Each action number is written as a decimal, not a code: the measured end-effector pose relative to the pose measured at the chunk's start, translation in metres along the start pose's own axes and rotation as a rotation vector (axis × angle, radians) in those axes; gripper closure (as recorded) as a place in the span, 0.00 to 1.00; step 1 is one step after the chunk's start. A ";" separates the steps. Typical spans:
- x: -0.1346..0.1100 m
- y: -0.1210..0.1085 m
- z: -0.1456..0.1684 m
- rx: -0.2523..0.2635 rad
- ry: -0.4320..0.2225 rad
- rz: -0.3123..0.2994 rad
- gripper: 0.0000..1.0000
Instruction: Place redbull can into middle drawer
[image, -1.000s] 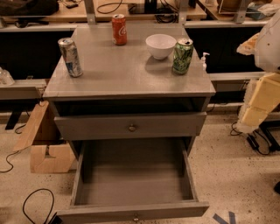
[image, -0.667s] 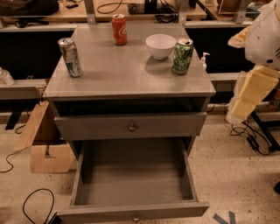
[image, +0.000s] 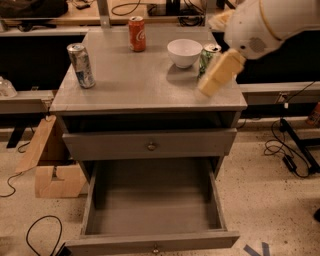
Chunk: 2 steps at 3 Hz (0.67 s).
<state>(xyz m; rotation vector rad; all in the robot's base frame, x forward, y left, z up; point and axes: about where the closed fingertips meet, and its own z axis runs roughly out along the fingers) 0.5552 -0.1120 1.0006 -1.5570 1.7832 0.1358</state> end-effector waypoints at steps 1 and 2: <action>-0.063 -0.035 0.047 0.028 -0.319 -0.009 0.00; -0.109 -0.056 0.076 0.060 -0.556 0.029 0.00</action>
Offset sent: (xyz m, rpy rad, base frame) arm 0.1172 0.1582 0.0386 0.7925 -0.2326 0.1874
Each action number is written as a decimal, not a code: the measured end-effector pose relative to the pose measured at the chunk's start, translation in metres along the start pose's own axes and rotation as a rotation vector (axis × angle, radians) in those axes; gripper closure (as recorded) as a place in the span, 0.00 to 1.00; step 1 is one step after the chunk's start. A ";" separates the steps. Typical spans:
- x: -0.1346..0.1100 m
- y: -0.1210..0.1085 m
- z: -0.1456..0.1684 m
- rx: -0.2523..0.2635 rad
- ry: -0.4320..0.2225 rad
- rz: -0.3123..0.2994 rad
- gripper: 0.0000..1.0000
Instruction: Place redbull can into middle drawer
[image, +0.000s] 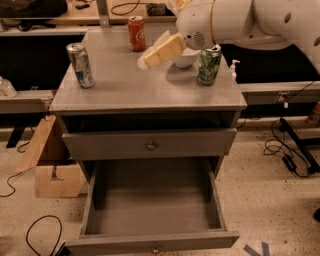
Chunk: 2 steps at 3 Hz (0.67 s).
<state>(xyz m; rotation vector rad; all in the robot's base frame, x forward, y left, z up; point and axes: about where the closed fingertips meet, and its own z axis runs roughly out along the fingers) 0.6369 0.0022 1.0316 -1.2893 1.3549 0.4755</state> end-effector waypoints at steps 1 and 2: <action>-0.008 0.000 0.009 0.005 -0.031 0.006 0.00; -0.008 0.001 0.012 -0.002 -0.032 0.006 0.00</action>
Offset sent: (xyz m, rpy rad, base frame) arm 0.0073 0.0180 0.0029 0.0496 -0.0027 0.0201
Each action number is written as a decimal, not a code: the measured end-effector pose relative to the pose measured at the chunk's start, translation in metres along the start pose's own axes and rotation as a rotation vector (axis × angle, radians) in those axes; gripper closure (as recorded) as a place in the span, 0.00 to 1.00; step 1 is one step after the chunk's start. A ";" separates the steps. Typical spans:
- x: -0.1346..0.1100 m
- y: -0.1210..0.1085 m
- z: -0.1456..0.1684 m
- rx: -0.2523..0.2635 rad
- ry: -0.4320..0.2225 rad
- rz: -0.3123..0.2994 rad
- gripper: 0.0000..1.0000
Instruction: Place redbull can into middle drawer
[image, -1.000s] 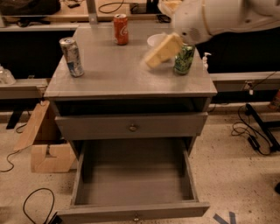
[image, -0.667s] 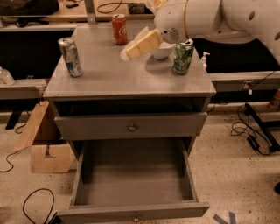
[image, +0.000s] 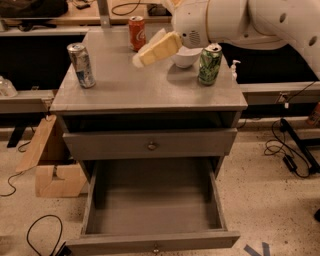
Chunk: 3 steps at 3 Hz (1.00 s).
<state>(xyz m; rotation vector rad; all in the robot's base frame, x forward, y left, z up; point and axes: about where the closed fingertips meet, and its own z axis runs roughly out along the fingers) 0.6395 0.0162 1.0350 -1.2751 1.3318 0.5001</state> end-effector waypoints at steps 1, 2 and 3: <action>0.011 0.001 0.041 -0.043 -0.003 0.038 0.00; 0.039 0.009 0.109 -0.086 -0.001 0.108 0.00; 0.072 0.013 0.161 -0.085 -0.001 0.178 0.00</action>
Offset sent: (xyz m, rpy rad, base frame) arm 0.0982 0.1484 -0.1294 0.0631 0.2216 0.0315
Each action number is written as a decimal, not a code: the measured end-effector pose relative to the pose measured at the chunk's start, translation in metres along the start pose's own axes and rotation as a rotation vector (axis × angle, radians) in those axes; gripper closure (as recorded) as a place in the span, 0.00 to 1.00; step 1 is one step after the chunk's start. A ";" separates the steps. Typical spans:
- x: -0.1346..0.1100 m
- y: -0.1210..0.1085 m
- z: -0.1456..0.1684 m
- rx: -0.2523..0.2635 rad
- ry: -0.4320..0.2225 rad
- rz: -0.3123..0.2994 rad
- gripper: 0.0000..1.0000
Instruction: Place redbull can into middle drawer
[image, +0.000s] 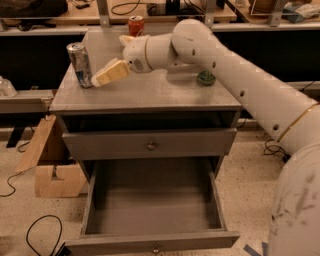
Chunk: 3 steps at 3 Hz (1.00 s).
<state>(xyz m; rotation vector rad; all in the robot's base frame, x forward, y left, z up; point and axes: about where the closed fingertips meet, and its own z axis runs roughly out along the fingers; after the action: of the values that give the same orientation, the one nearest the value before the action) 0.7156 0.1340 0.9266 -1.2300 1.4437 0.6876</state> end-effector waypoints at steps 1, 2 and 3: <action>0.023 -0.010 0.044 0.003 -0.059 0.069 0.00; 0.030 -0.019 0.084 -0.012 -0.106 0.094 0.00; 0.014 -0.027 0.119 -0.039 -0.155 0.091 0.03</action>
Offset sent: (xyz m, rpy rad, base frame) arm 0.0882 0.0985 -0.0499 0.2045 0.0488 0.0250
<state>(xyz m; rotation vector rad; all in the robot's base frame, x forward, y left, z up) 0.7838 0.2280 0.8874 -1.1205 1.3696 0.8577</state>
